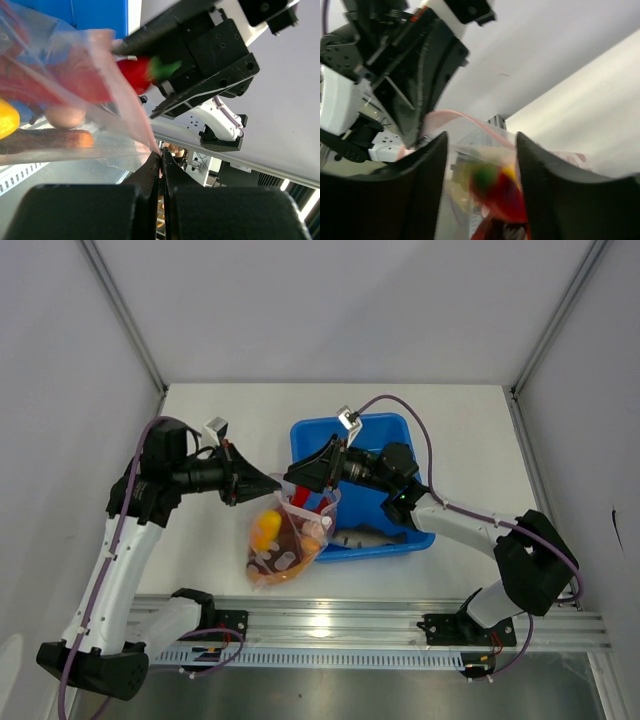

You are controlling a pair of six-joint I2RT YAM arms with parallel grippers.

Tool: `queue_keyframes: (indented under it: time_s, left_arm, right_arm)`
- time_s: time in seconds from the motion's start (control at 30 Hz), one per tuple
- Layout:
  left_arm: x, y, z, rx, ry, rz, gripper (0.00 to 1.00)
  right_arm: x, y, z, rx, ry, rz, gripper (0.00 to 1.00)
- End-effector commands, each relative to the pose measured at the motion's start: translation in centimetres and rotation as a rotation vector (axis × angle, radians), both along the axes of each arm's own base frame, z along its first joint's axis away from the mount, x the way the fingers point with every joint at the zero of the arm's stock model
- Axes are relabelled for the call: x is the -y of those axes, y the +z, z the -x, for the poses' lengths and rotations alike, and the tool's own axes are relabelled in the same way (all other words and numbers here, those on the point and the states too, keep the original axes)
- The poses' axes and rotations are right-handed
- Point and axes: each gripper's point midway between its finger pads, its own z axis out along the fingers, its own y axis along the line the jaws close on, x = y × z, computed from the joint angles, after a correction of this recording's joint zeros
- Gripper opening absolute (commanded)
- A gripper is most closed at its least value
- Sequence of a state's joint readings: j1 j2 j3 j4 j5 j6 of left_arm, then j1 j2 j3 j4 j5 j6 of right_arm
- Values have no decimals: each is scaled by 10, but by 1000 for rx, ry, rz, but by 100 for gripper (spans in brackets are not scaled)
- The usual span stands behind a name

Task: Place the food in the zip-top bag and seal the zipper
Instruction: Place the fake vegetable in the zipper food storage bag.

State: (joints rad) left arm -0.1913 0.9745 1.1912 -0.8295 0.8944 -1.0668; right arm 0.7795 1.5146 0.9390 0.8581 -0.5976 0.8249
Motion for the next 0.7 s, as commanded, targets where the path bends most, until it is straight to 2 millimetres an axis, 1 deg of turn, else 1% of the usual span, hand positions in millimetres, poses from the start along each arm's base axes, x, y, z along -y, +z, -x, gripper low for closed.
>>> queue_keyframes:
  time_s: [0.0, 0.03, 0.07, 0.13, 0.2, 0.23, 0.3, 0.33, 0.4, 0.47, 0.5, 0.53, 0.57, 0.6, 0.63, 0.67]
  left_arm:
    - [3, 28, 10, -37, -7, 104, 1]
    - [3, 28, 9, -39, -8, 107, 1]
    - [3, 28, 8, -33, -9, 110, 1]
    - [3, 26, 7, -36, -9, 112, 1]
    - [4, 24, 6, -36, -10, 117, 1]
    - [4, 22, 6, -44, -10, 119, 1]
    - [4, 21, 5, -37, -11, 123, 1]
    - [3, 20, 5, -37, -11, 123, 1]
    - [3, 18, 4, -38, -9, 120, 1]
    - [3, 16, 4, -31, -10, 115, 1]
    - [2, 15, 3, -24, -11, 109, 1]
    - [2, 14, 2, -19, -7, 101, 1]
    - [2, 13, 1, -12, -8, 92, 1]
    - [0, 7, 2, -11, -12, 67, 0]
    - [-1, 5, 0, -2, 0, 45, 1]
    - [-2, 1, 0, -3, 3, 27, 1]
  right_arm:
    - [5, -12, 0, 25, -42, 51, 63]
    - [8, -13, 0, 21, -58, 71, 69]
    - [10, -14, 1, 24, -64, 79, 72]
    - [14, -23, 1, 15, -83, 124, 80]
    - [17, -20, 3, 27, -91, 137, 81]
    - [19, -24, 3, 14, -93, 158, 82]
    - [24, -10, 5, 38, -110, 144, 82]
    - [27, -12, 3, 25, -125, 174, 82]
    - [38, 0, -9, 11, -215, 201, 82]
    - [50, 8, -20, -29, -276, 275, 82]
    - [62, 7, -39, -42, -350, 320, 82]
    - [74, 3, -45, -110, -381, 406, 83]
    - [84, -3, -55, -157, -415, 453, 83]
    - [108, -34, -73, -283, -464, 557, 83]
    - [120, -46, -80, -343, -480, 603, 82]
    - [130, -48, -91, -383, -503, 627, 81]
